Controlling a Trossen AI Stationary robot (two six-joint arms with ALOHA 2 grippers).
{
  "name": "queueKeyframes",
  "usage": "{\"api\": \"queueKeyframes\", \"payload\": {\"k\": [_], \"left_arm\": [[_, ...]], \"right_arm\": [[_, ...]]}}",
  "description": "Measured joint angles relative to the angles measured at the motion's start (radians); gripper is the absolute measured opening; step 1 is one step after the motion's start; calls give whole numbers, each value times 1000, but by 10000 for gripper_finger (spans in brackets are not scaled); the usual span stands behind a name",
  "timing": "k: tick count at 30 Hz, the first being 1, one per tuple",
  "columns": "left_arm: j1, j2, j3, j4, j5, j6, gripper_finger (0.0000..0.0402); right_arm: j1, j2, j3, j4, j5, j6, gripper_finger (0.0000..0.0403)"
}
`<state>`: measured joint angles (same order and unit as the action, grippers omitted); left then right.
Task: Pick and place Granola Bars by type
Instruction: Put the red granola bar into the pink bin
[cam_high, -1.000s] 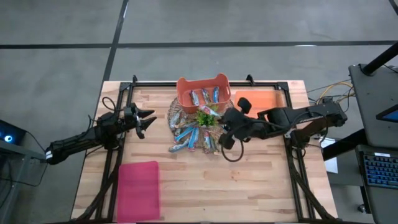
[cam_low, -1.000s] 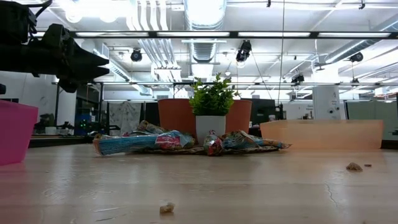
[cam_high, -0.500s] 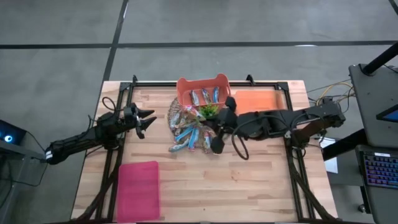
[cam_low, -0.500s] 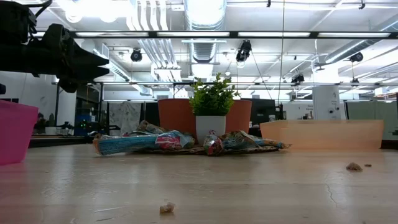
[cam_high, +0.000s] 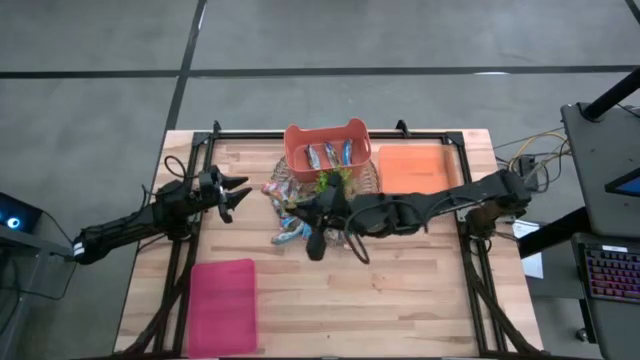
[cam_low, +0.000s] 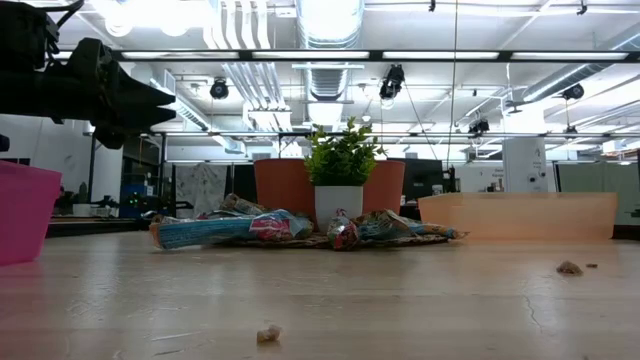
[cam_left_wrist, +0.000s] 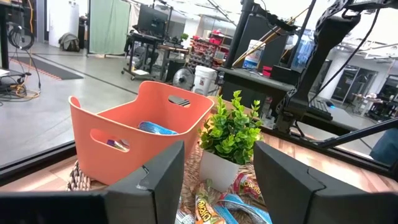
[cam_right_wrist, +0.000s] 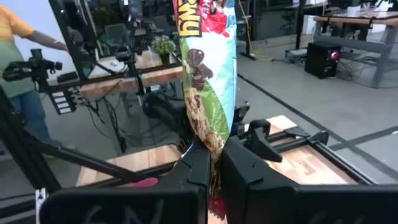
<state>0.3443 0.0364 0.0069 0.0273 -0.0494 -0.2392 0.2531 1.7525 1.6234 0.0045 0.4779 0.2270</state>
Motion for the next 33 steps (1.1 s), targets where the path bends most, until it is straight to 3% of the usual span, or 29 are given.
{"api": "queueKeyframes", "payload": {"k": [7, 16, 21, 29, 33], "left_arm": [[0, 0, 0, 0, 0, 0, 174], [0, 0, 0, 1, 0, -2, 174], [0, 0, 0, 7, -3, -109, 174], [0, 7, 0, -2, 5, -180, 174], [0, 7, 0, -2, 93, -168, 174]], "right_arm": [[0, 139, 140, -1, -43, -30, 9], [0, 330, 425, -74, -51, -104, 8], [0, 399, 545, -135, -60, -109, 8], [-2, 406, 575, -173, -60, -108, 8], [-3, 406, 576, -174, -60, -111, 8]]}}
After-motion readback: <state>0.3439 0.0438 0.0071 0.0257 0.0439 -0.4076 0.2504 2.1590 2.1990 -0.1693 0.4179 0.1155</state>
